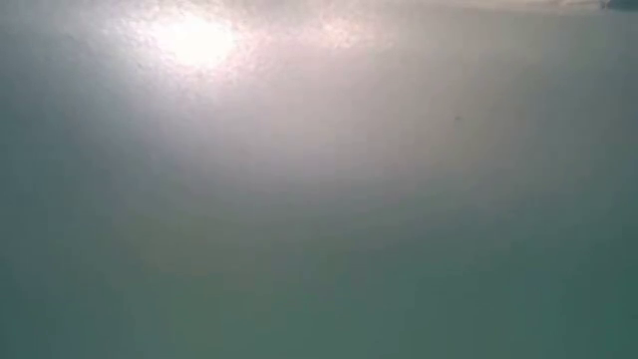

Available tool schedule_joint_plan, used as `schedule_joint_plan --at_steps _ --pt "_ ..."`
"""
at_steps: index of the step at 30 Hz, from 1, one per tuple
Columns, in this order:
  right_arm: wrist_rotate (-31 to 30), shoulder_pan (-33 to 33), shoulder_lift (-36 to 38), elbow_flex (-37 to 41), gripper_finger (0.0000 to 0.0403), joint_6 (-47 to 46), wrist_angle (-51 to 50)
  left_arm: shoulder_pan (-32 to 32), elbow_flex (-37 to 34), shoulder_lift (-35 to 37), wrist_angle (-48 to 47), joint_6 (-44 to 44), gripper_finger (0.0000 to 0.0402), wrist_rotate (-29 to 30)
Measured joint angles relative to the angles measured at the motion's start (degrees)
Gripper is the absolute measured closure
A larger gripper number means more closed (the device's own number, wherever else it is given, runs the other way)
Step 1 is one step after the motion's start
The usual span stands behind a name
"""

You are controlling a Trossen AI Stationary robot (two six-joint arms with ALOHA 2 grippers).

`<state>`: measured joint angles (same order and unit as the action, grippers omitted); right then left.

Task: Sort silverware by color (type)
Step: Put the middle left blue spoon into the blue bin

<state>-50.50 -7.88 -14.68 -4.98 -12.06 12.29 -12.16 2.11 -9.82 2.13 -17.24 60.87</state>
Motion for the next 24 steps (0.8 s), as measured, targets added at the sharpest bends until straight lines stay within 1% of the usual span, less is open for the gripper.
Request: schedule_joint_plan --at_steps 4,7,12,19,21,24 --pt "-0.03 -0.02 -2.96 -3.26 0.0275 -1.16 -0.16 0.00 0.00 0.00 -0.02 -0.01 0.0263 0.00" --pt "1.32 -0.02 -5.34 -5.88 0.0270 -3.31 -4.06 0.00 0.00 0.00 -0.02 0.00 0.0263 0.01" --pt "1.69 -0.02 -9.80 -12.07 0.0272 -17.29 -19.14 0.00 0.00 0.00 -0.02 0.01 0.0263 0.00" --pt "1.97 -0.02 -18.14 -22.33 0.0275 -30.76 -36.12 0.00 0.00 0.00 -0.02 -0.01 0.0263 0.00" --pt "3.72 -0.02 -20.46 -25.09 0.0276 -35.33 -41.84 0.01 0.00 0.00 0.00 -0.01 0.0263 -0.01" --pt "8.34 -0.03 -23.95 -28.27 0.0276 -41.55 -48.96 0.02 0.00 0.00 0.00 0.01 0.0263 0.01"
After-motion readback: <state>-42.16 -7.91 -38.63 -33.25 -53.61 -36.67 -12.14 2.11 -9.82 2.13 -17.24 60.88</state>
